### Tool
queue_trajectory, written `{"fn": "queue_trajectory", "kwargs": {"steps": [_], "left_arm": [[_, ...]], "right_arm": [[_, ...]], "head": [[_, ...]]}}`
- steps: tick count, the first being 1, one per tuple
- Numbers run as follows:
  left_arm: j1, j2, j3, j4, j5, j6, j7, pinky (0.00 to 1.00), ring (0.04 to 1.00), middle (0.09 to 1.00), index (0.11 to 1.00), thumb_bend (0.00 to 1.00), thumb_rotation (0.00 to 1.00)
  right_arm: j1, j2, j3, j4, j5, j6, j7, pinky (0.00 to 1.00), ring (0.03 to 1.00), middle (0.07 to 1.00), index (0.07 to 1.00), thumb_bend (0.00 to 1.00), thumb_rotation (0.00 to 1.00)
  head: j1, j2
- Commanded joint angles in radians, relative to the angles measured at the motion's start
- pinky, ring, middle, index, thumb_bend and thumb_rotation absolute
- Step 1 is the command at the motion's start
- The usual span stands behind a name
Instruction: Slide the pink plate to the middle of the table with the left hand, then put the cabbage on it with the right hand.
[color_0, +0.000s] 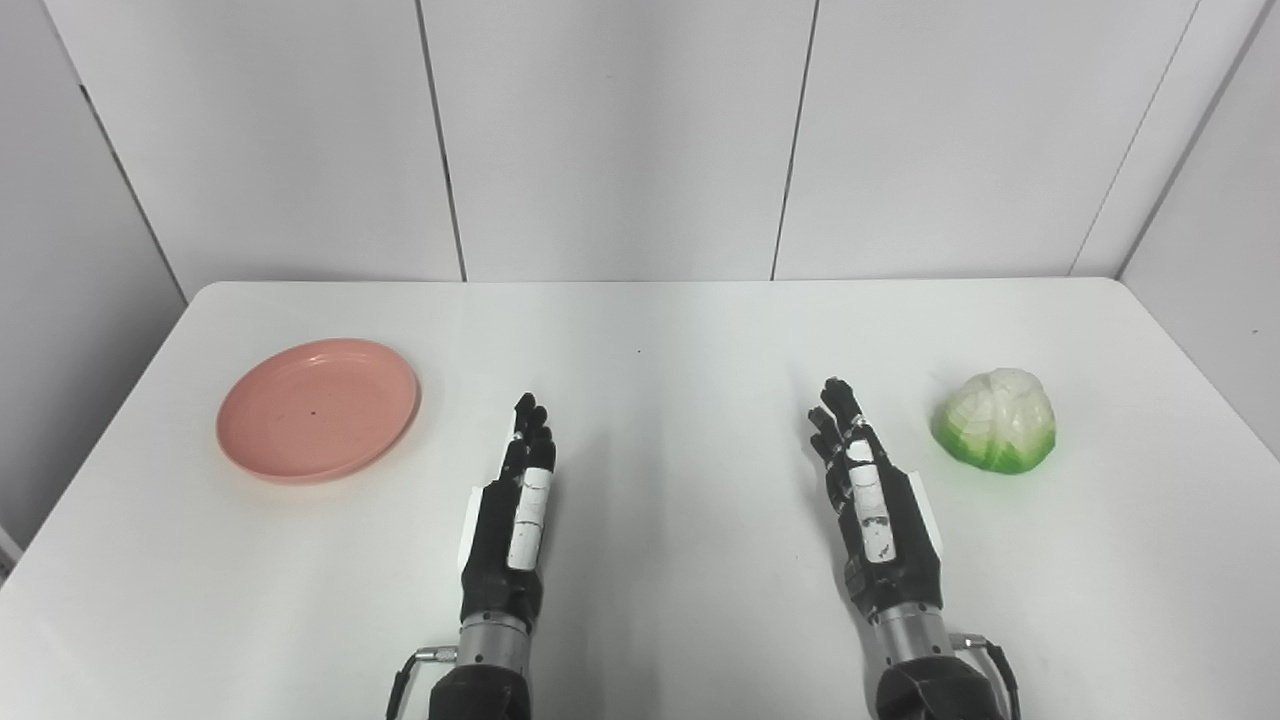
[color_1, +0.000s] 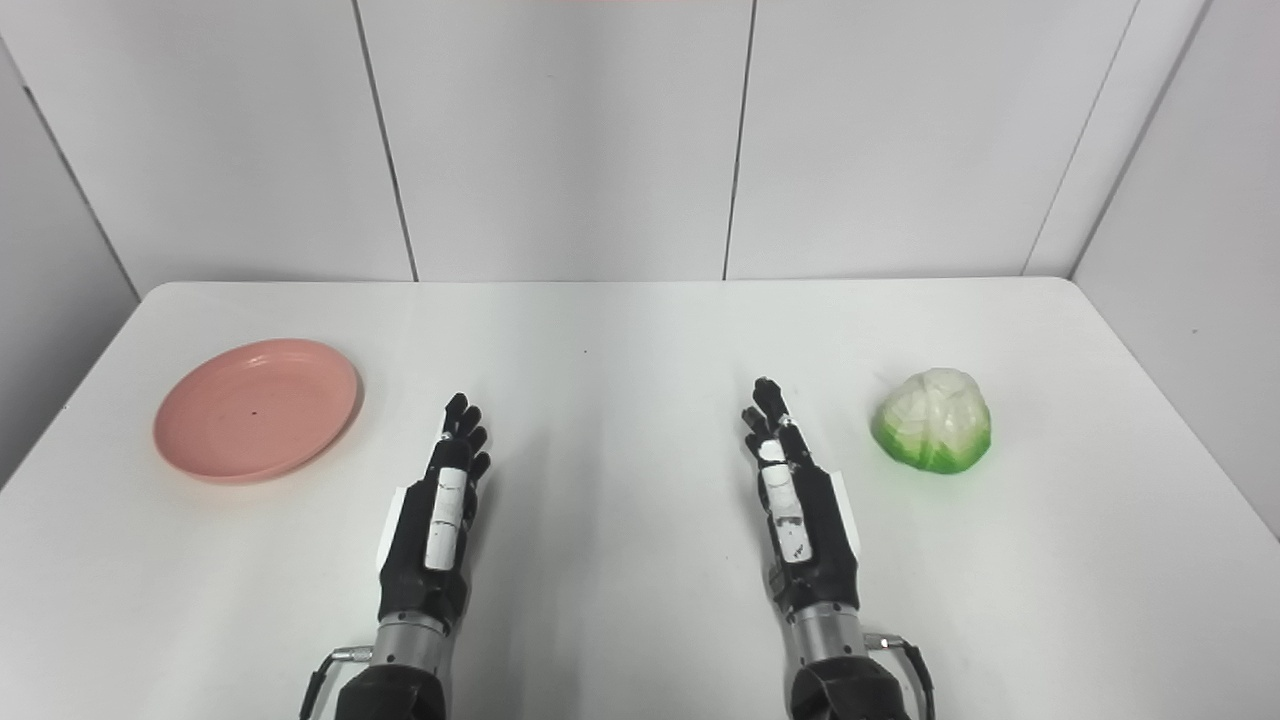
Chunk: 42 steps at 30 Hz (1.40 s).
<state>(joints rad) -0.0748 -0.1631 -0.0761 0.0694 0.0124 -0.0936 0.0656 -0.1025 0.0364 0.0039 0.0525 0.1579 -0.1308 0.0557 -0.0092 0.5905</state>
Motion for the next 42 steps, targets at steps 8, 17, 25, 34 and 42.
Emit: {"fn": "queue_trajectory", "kwargs": {"steps": [8, 17, 25, 34, 42], "left_arm": [[-0.009, 0.031, -0.005, -0.022, -0.005, -0.014, -0.035, 1.00, 1.000, 1.000, 1.000, 0.82, 0.95], [0.003, 0.020, -0.017, -0.048, 0.003, 0.004, -0.028, 1.00, 1.000, 1.000, 1.000, 0.85, 0.95], [0.000, 0.021, -0.014, -0.057, -0.002, 0.007, -0.030, 1.00, 1.000, 1.000, 1.000, 0.81, 0.95], [-0.010, 0.025, -0.008, -0.042, -0.008, 0.003, -0.031, 1.00, 1.000, 1.000, 1.000, 0.82, 0.94], [-0.001, 0.027, -0.009, -0.052, 0.000, 0.008, -0.029, 1.00, 1.000, 1.000, 1.000, 0.84, 0.94]], "right_arm": [[0.038, 0.019, 0.009, 0.006, -0.015, 0.024, -0.012, 0.97, 0.947, 0.948, 0.917, 0.93, 0.89], [0.047, 0.015, 0.010, -0.008, -0.003, 0.030, -0.002, 0.99, 0.952, 0.960, 0.918, 0.92, 0.89], [0.052, 0.017, 0.005, -0.014, 0.010, 0.035, -0.005, 0.99, 0.949, 0.961, 0.923, 0.91, 0.88], [0.040, 0.020, 0.006, 0.009, -0.002, 0.019, -0.011, 0.98, 0.941, 0.954, 0.921, 0.91, 0.89], [0.047, 0.020, 0.013, -0.009, -0.015, 0.039, -0.017, 0.99, 0.955, 0.964, 0.931, 0.90, 0.91]], "head": [[-0.026, 0.008], [-0.031, 0.021], [-0.031, 0.017], [-0.039, 0.002], [-0.044, 0.002]]}}
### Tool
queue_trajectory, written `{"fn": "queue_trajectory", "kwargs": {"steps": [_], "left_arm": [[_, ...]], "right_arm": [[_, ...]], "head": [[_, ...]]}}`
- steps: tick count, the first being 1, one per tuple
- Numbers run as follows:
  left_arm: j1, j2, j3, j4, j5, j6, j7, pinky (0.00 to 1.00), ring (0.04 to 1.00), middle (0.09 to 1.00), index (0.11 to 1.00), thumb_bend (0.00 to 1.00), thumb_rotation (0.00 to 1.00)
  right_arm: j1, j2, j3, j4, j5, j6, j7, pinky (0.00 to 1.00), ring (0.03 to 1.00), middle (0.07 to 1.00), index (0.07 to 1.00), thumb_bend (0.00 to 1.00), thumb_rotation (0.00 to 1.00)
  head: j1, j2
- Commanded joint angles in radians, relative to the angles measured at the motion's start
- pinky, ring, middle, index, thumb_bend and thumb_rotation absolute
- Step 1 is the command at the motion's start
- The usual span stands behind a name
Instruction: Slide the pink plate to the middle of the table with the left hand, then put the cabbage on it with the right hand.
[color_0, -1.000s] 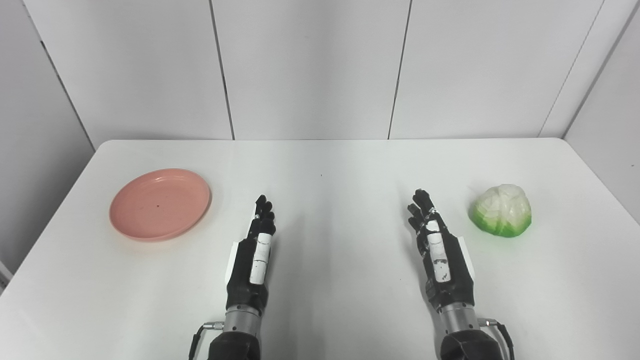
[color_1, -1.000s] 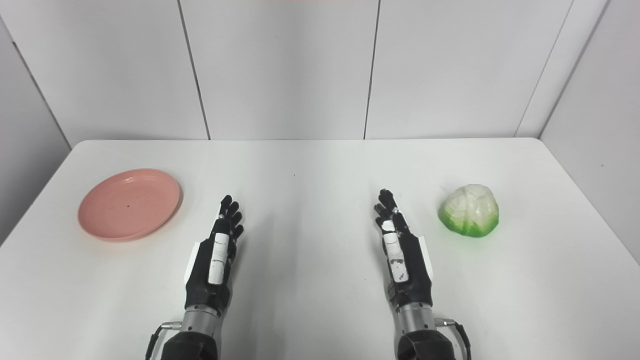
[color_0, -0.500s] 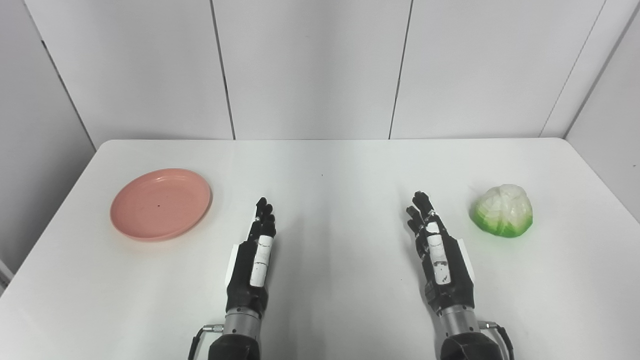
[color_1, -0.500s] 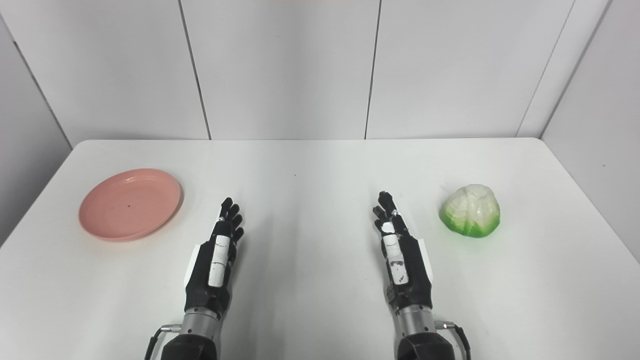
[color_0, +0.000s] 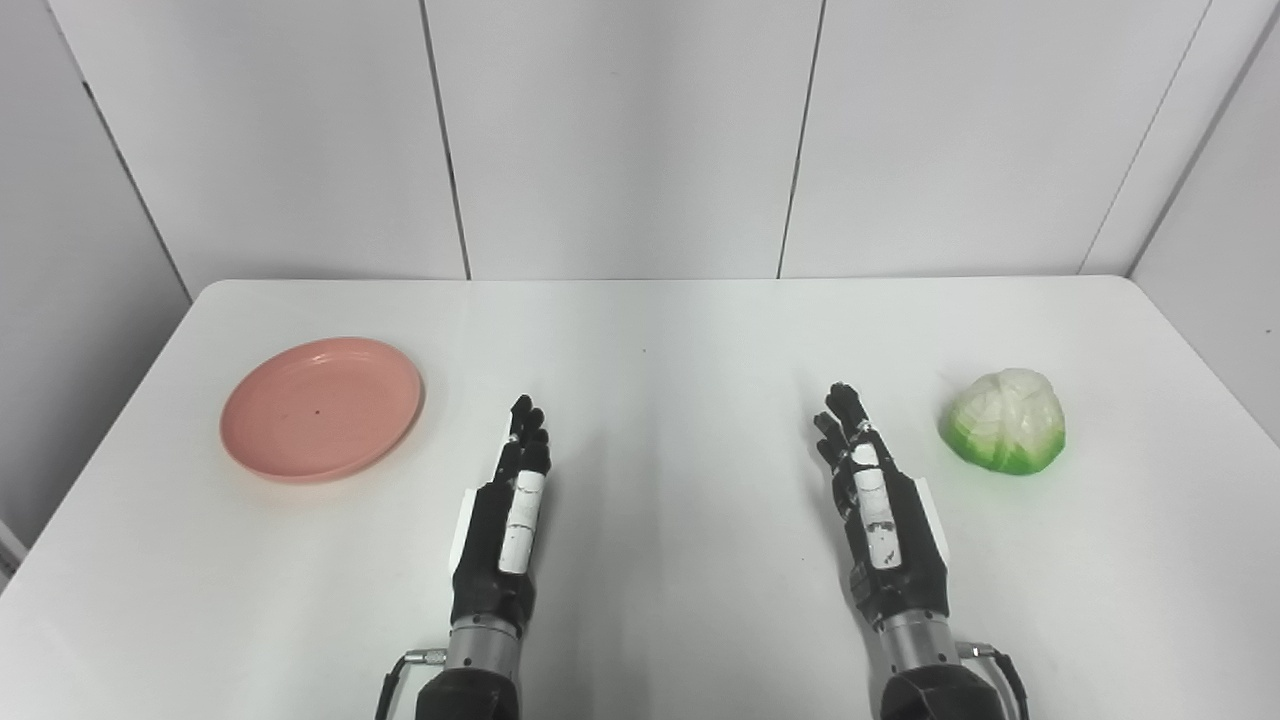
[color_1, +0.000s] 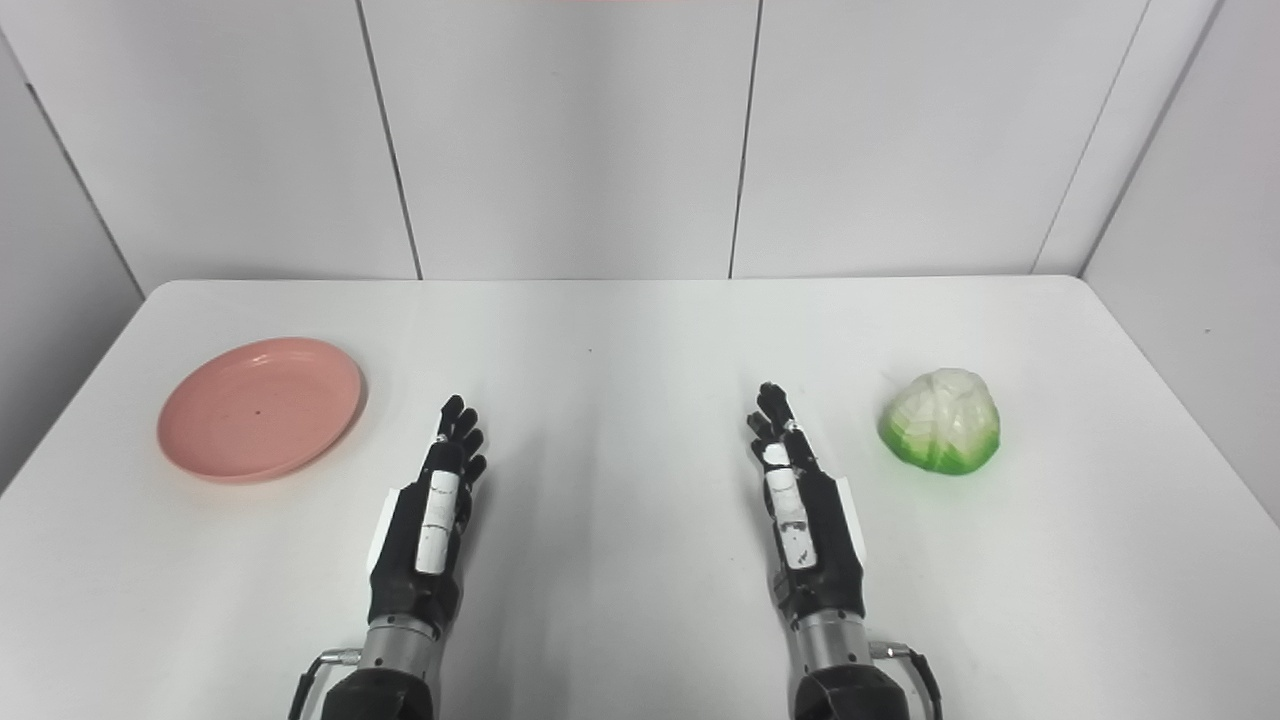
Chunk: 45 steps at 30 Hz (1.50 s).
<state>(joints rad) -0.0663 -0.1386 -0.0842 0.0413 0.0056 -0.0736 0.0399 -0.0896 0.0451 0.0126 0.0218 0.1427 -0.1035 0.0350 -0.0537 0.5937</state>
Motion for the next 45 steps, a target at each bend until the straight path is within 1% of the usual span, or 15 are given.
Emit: {"fn": "queue_trajectory", "kwargs": {"steps": [1, 3, 6, 9, 10, 16, 21, 27, 33, 35, 39, 42, 45], "left_arm": [[-0.009, 0.003, -0.001, -0.023, 0.007, -0.011, -0.004, 1.00, 1.000, 1.000, 1.000, 0.84, 0.94], [-0.008, 0.004, -0.002, -0.025, 0.010, -0.009, -0.003, 1.00, 1.000, 1.000, 1.000, 0.84, 0.95], [-0.008, 0.003, -0.004, -0.031, 0.015, -0.003, -0.001, 1.00, 1.000, 1.000, 1.000, 0.86, 0.94], [-0.009, 0.002, -0.003, -0.030, 0.015, -0.003, 0.000, 1.00, 0.998, 1.000, 1.000, 0.85, 0.95], [-0.011, 0.002, -0.002, -0.030, 0.014, -0.003, 0.000, 1.00, 0.997, 1.000, 1.000, 0.85, 0.95], [-0.011, 0.005, -0.001, -0.028, 0.000, -0.004, -0.009, 1.00, 1.000, 1.000, 1.000, 0.83, 0.95], [-0.018, 0.005, 0.000, -0.024, 0.014, -0.003, 0.000, 1.00, 1.000, 1.000, 1.000, 0.84, 0.96], [-0.017, 0.010, 0.004, -0.026, 0.000, -0.007, -0.008, 1.00, 1.000, 1.000, 1.000, 0.83, 0.96], [-0.019, 0.009, 0.001, -0.032, 0.013, 0.007, 0.001, 1.00, 0.997, 1.000, 1.000, 0.84, 0.95], [-0.020, 0.007, 0.002, -0.032, 0.009, 0.012, 0.001, 1.00, 0.993, 1.000, 1.000, 0.84, 0.95], [-0.019, 0.008, 0.005, -0.035, -0.008, 0.015, -0.007, 1.00, 0.999, 1.000, 1.000, 0.81, 0.96], [-0.019, 0.011, 0.007, -0.033, -0.016, 0.011, -0.013, 1.00, 1.000, 1.000, 1.000, 0.82, 0.96], [-0.019, 0.008, 0.010, -0.039, -0.024, 0.029, -0.015, 1.00, 1.000, 1.000, 1.000, 0.82, 0.95]], "right_arm": [[0.034, 0.011, 0.004, 0.020, 0.003, 0.014, 0.006, 0.99, 0.955, 0.965, 0.931, 0.90, 0.91], [0.034, 0.011, 0.006, 0.015, 0.004, 0.018, 0.007, 1.00, 0.958, 0.970, 0.935, 0.89, 0.91], [0.034, 0.010, 0.005, 0.010, 0.003, 0.025, 0.006, 1.00, 0.956, 0.967, 0.931, 0.91, 0.92], [0.035, 0.010, 0.004, 0.011, 0.005, 0.025, 0.005, 1.00, 0.956, 0.965, 0.926, 0.91, 0.91], [0.034, 0.011, 0.003, 0.012, 0.004, 0.024, 0.004, 1.00, 0.955, 0.964, 0.925, 0.91, 0.91], [0.033, 0.015, 0.003, 0.005, 0.006, 0.033, 0.001, 0.99, 0.954, 0.960, 0.924, 0.89, 0.91], [0.028, 0.016, -0.001, 0.009, 0.016, 0.033, 0.004, 0.99, 0.952, 0.961, 0.921, 0.88, 0.90], [0.029, 0.021, 0.006, 0.001, 0.011, 0.038, 0.002, 0.98, 0.954, 0.961, 0.928, 0.89, 0.90], [0.027, 0.018, 0.006, 0.003, 0.005, 0.038, 0.004, 0.98, 0.953, 0.962, 0.924, 0.91, 0.91], [0.028, 0.017, 0.006, 0.000, 0.007, 0.041, 0.006, 0.99, 0.953, 0.964, 0.924, 0.91, 0.91], [0.031, 0.021, 0.005, -0.007, 0.010, 0.047, 0.004, 0.98, 0.952, 0.959, 0.922, 0.90, 0.91], [0.030, 0.024, 0.005, -0.008, 0.011, 0.052, 0.002, 0.98, 0.952, 0.959, 0.926, 0.89, 0.91], [0.030, 0.022, 0.006, -0.008, 0.004, 0.051, 0.003, 0.98, 0.951, 0.958, 0.928, 0.89, 0.91]], "head": [[0.001, -0.001], [-0.003, 0.003], [-0.001, 0.001], [-0.001, 0.001], [0.001, 0.008], [-0.001, 0.007], [-0.001, 0.016], [-0.012, 0.018], [-0.008, 0.021], [-0.006, 0.021], [-0.012, 0.021], [-0.014, 0.021], [-0.011, 0.023]]}}
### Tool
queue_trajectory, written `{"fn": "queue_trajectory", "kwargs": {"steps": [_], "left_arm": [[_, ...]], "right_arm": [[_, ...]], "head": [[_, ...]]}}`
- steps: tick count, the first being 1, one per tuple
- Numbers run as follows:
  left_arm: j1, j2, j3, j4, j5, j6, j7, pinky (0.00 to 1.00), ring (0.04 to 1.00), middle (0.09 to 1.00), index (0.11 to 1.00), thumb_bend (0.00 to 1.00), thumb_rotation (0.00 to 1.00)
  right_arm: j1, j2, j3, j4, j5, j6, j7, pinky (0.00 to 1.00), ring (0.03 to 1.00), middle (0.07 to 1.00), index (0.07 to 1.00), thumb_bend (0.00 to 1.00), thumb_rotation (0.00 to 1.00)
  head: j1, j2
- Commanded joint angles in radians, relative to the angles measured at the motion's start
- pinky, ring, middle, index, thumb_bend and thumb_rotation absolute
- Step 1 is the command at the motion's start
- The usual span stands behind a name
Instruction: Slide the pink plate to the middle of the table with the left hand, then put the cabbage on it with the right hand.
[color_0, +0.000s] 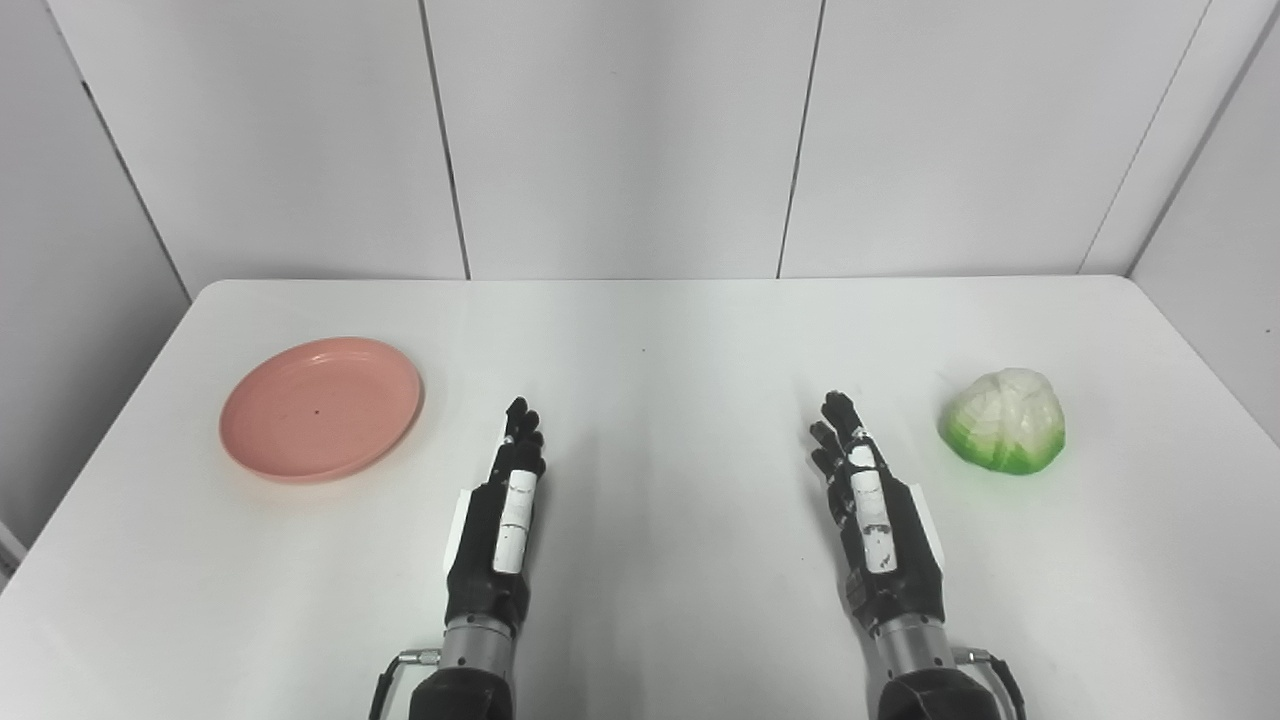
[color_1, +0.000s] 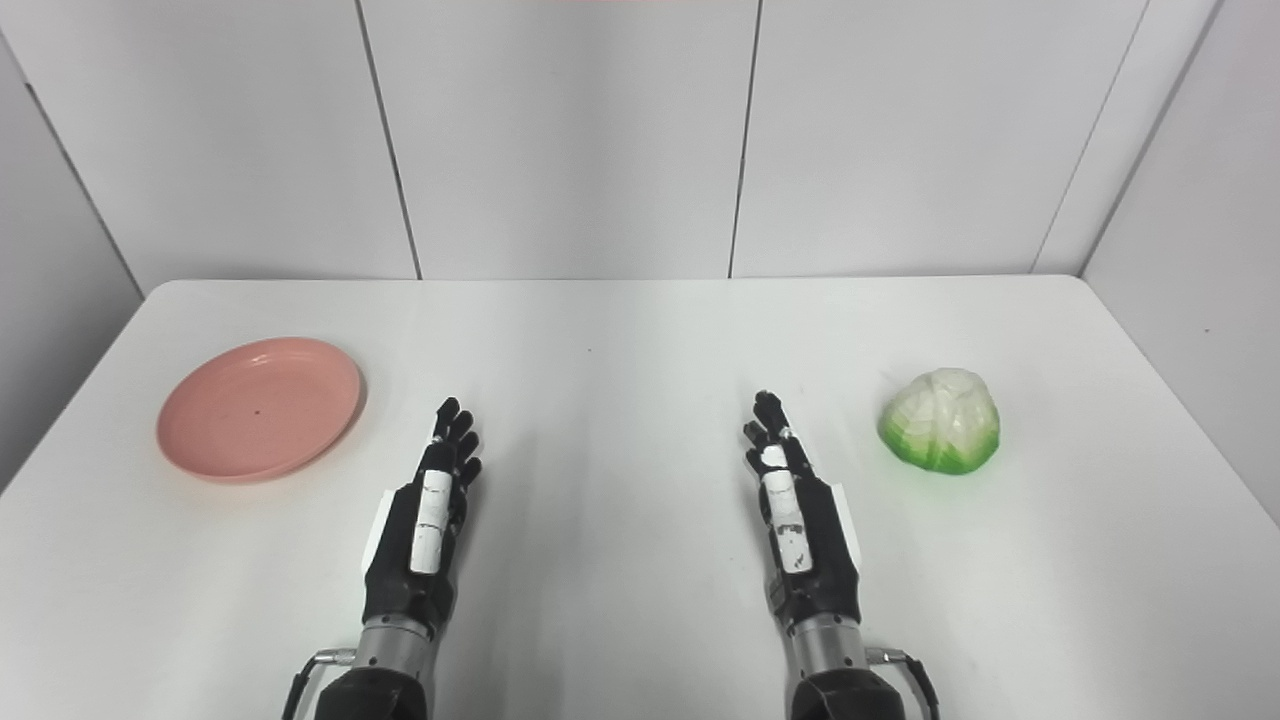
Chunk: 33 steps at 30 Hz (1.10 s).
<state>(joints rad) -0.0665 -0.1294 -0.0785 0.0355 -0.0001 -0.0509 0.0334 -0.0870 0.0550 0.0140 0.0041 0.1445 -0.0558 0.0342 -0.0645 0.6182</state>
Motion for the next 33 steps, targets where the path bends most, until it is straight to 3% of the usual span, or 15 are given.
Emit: {"fn": "queue_trajectory", "kwargs": {"steps": [1, 33], "left_arm": [[-0.019, -0.004, 0.007, -0.035, -0.022, 0.012, -0.009, 1.00, 1.000, 1.000, 1.000, 0.82, 0.95], [-0.020, -0.003, 0.012, -0.039, -0.018, 0.007, -0.003, 1.00, 0.998, 1.000, 1.000, 0.82, 0.94]], "right_arm": [[0.027, 0.011, 0.005, 0.010, 0.001, 0.003, 0.005, 0.98, 0.951, 0.960, 0.926, 0.90, 0.92], [0.027, 0.021, 0.005, 0.005, 0.001, 0.015, -0.002, 0.98, 0.949, 0.954, 0.921, 0.90, 0.92]], "head": [[0.000, -0.001], [-0.011, 0.000]]}}
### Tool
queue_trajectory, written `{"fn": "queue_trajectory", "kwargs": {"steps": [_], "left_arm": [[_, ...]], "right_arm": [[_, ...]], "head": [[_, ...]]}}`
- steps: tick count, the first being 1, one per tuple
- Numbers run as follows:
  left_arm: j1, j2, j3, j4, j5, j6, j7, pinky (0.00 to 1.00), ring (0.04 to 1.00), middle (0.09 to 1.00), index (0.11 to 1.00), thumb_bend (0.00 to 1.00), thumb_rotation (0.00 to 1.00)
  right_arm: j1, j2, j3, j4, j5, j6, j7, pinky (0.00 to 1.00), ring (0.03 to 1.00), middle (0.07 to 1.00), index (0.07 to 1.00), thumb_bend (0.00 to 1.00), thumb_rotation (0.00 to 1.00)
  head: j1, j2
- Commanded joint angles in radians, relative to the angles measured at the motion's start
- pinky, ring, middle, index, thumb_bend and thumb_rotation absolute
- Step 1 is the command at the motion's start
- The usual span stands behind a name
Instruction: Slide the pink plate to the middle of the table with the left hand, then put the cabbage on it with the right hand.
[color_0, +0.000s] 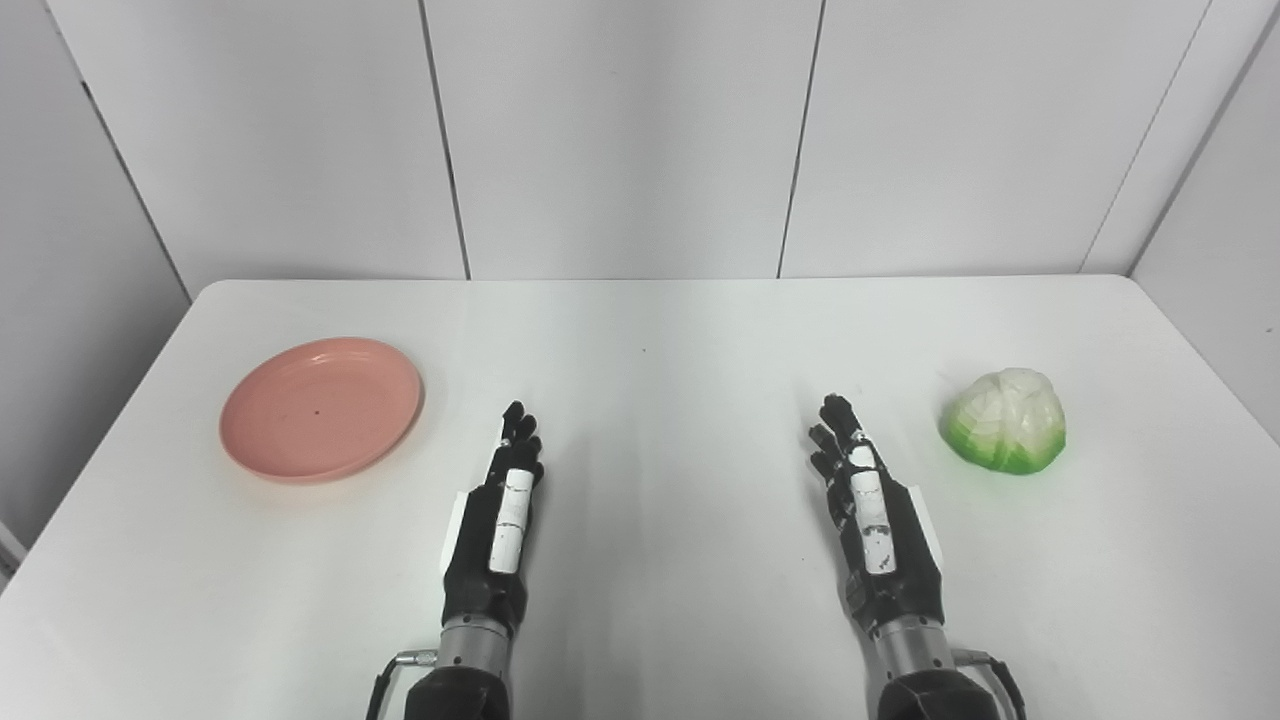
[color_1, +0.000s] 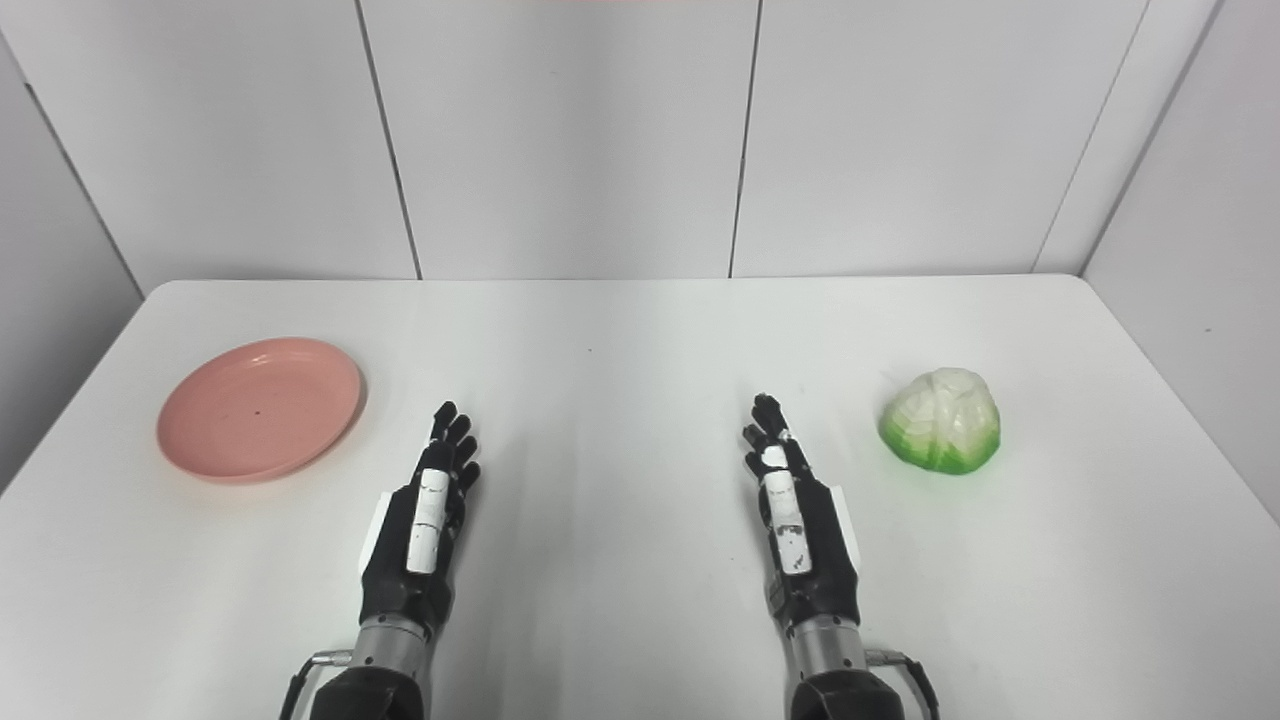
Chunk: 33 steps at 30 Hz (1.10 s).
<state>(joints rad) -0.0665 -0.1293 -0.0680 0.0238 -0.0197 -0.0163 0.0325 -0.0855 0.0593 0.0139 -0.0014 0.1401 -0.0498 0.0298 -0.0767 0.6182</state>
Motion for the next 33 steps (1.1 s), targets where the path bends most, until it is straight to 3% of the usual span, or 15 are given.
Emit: {"fn": "queue_trajectory", "kwargs": {"steps": [1, 7, 14, 24, 33], "left_arm": [[-0.020, -0.002, 0.000, -0.027, 0.006, -0.032, 0.000, 1.00, 0.996, 1.000, 1.000, 0.82, 0.94], [-0.021, -0.005, -0.002, -0.018, 0.008, -0.037, 0.000, 1.00, 0.997, 1.000, 1.000, 0.81, 0.94], [-0.020, -0.020, -0.008, 0.018, 0.009, -0.062, 0.005, 1.00, 0.997, 1.000, 1.000, 0.82, 0.94], [-0.024, -0.058, -0.021, 0.114, 0.042, -0.155, 0.034, 1.00, 0.990, 0.986, 1.000, 0.81, 0.95], [-0.037, -0.071, -0.035, 0.205, 0.067, -0.246, 0.058, 1.00, 0.998, 0.999, 1.000, 0.79, 0.97]], "right_arm": [[0.026, 0.017, 0.006, 0.009, 0.004, 0.009, 0.002, 0.97, 0.948, 0.952, 0.920, 0.90, 0.92], [0.025, 0.012, 0.003, 0.017, 0.008, 0.006, 0.008, 0.98, 0.947, 0.951, 0.916, 0.90, 0.92], [0.026, 0.000, -0.008, 0.054, 0.033, -0.018, 0.023, 0.98, 0.945, 0.947, 0.912, 0.90, 0.91], [0.033, -0.041, -0.034, 0.137, 0.069, -0.080, 0.069, 0.97, 0.938, 0.953, 0.918, 0.84, 0.93], [0.021, -0.072, -0.054, 0.228, 0.106, -0.141, 0.120, 0.98, 0.945, 0.960, 0.938, 0.85, 0.94]], "head": [[0.001, 0.000], [0.017, -0.011], [0.061, -0.056], [0.166, -0.140], [0.210, -0.196]]}}
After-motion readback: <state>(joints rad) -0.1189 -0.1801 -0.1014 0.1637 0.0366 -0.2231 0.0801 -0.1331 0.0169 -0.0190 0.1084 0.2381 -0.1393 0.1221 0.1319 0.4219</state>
